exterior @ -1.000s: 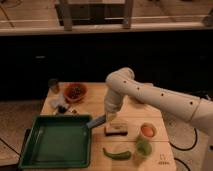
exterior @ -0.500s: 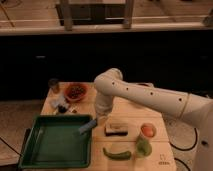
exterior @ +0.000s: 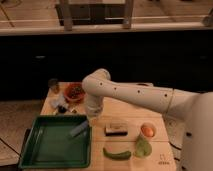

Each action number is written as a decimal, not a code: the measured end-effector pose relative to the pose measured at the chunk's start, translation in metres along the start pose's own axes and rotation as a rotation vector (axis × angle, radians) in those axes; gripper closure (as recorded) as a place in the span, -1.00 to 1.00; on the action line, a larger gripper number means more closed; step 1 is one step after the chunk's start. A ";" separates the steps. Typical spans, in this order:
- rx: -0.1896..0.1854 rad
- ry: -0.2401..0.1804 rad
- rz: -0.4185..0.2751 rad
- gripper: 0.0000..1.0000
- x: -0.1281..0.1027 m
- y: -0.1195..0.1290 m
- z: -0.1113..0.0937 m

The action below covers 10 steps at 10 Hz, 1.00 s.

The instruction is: Place sponge in tray

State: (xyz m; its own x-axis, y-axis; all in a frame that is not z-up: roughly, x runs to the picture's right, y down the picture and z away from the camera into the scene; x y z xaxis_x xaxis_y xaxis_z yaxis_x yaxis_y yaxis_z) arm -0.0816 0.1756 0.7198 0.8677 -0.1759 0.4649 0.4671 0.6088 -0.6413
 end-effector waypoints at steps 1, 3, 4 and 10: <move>-0.014 0.001 -0.023 0.98 -0.009 0.000 0.003; -0.025 -0.001 -0.058 0.98 -0.022 -0.010 0.007; -0.033 -0.003 -0.082 0.98 -0.031 -0.017 0.009; -0.041 -0.019 -0.122 0.98 -0.047 -0.033 0.016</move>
State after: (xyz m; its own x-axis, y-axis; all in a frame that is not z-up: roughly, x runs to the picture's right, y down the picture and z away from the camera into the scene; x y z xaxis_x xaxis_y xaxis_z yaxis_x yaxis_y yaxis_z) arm -0.1403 0.1765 0.7286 0.8008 -0.2315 0.5524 0.5759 0.5512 -0.6038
